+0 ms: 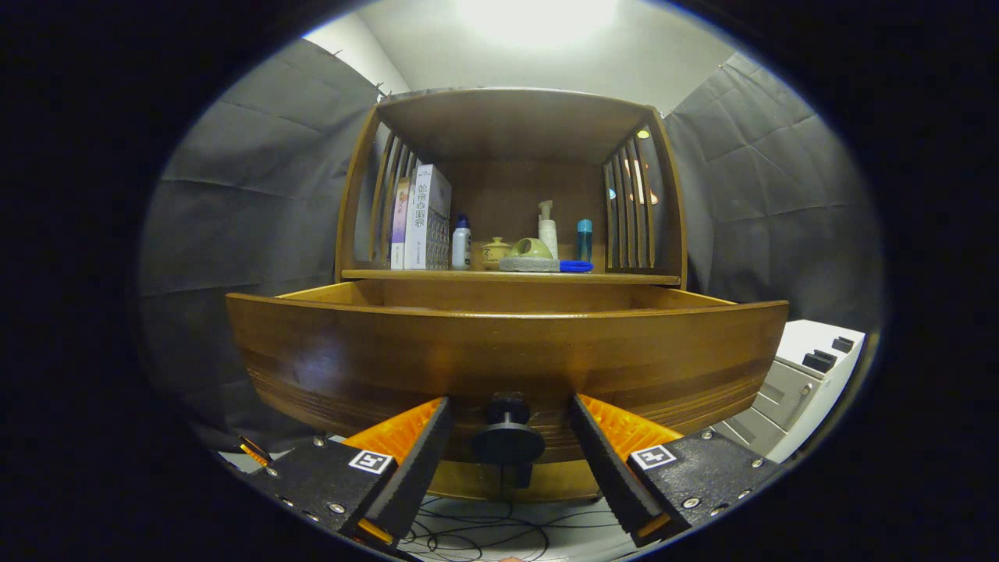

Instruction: Pull open the drawer, take out the items inside it, and place them on the countertop above the cabinet.

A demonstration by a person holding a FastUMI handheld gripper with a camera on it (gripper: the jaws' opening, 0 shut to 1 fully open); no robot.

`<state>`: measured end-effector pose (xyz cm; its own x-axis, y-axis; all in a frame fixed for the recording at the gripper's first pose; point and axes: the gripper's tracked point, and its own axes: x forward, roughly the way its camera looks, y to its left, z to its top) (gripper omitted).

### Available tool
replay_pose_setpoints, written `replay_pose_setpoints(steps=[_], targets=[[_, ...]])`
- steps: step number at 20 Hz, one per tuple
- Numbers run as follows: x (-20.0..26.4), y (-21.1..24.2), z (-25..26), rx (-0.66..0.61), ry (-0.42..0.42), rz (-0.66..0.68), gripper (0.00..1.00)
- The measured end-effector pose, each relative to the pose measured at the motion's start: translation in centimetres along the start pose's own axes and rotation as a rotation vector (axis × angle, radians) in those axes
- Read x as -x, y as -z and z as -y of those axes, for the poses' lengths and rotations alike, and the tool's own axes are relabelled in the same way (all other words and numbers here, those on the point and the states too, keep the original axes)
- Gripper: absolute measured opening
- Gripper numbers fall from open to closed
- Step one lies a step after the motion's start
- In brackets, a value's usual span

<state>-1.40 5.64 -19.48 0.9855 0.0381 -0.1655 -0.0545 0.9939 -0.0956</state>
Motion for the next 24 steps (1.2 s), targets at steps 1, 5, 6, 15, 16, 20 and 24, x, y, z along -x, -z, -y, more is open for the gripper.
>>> replay_pose_setpoints(steps=[1,5,6,15,16,20,24], targets=[[-0.2,-0.1,0.0,-0.003,0.0,-0.001,0.95],[-1.4,-0.3,0.0,-0.011,0.001,-0.012,0.95],[-1.7,-0.4,-0.1,-0.01,0.001,-0.015,0.95],[-5.6,-1.5,-0.3,-0.034,0.003,-0.035,0.95],[-6.2,-2.0,-0.3,-0.033,0.004,-0.026,0.95],[-7.9,-2.2,-0.4,-0.07,0.002,-0.063,0.95],[-9.3,-2.2,-0.8,-0.064,0.005,-0.068,0.95]])
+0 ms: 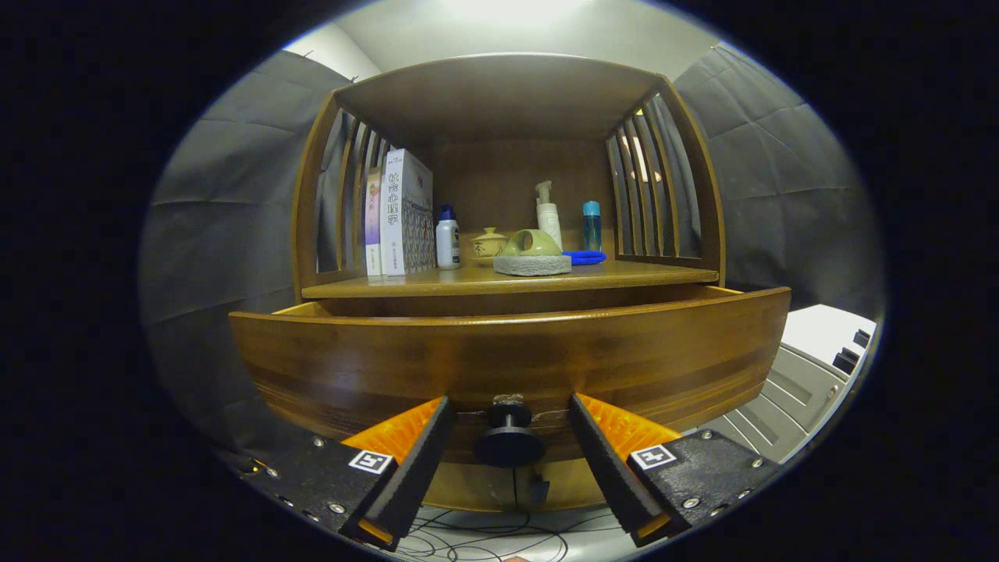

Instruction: Pull open the drawer, take out the items inside it, and place them on the countertop above the cabinet.

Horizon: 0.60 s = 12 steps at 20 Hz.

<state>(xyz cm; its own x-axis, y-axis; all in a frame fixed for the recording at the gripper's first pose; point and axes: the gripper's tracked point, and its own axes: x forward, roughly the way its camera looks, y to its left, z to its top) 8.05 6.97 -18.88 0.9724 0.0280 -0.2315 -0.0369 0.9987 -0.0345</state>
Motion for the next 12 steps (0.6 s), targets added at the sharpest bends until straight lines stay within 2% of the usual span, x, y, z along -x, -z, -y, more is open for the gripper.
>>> replay_pose_setpoints(steps=[12], targets=[[-4.0,-0.8,0.0,0.005,0.008,-0.008,0.95]])
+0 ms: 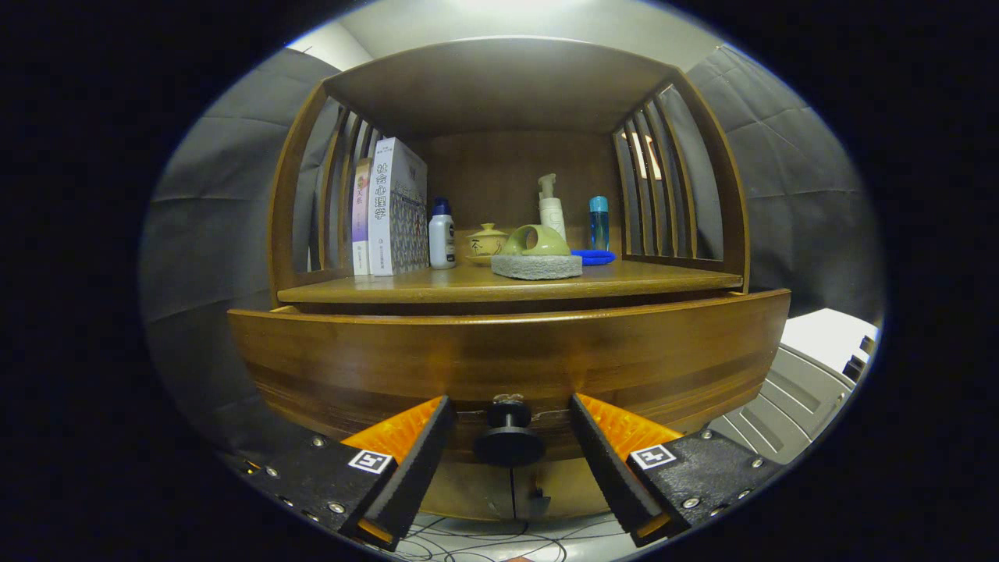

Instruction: Pull open the drawer, take out the items inside it, and place them on the countertop above the cabinet.

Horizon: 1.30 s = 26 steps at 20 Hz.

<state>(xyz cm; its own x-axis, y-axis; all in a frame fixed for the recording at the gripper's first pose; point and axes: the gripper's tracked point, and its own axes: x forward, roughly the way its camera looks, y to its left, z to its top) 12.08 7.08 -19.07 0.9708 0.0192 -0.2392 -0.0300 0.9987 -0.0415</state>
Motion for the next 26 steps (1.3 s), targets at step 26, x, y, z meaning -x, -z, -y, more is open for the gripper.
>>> replay_pose_setpoints(steps=[26], targets=[[-5.4,-1.2,-0.2,0.006,0.019,0.004,0.95]])
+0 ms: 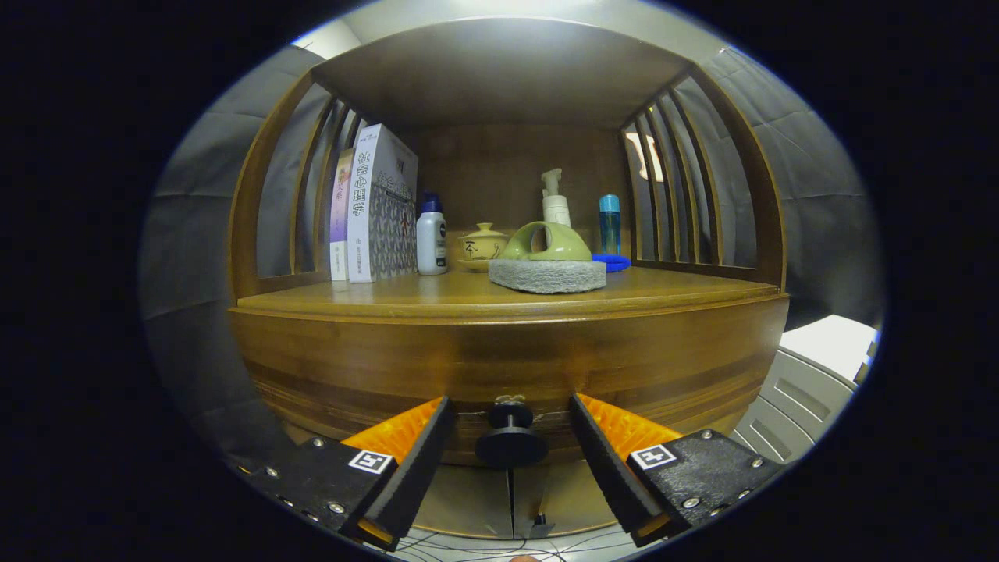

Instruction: Pull open the drawer, take out the items inside it, and place them on the countertop above the cabinet.

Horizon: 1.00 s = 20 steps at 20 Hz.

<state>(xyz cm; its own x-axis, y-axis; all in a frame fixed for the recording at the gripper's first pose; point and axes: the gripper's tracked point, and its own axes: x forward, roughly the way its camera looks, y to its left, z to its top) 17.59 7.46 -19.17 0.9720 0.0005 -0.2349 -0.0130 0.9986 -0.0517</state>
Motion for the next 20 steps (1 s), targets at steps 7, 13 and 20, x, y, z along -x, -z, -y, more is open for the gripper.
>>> replay_pose_setpoints(steps=[7,13,20], targets=[[4.5,-6.6,2.5,-0.046,-0.013,0.087,0.94],[9.7,-12.1,6.5,-0.053,-0.012,0.147,0.94],[16.1,-16.1,9.0,-0.012,-0.063,0.225,0.93]])
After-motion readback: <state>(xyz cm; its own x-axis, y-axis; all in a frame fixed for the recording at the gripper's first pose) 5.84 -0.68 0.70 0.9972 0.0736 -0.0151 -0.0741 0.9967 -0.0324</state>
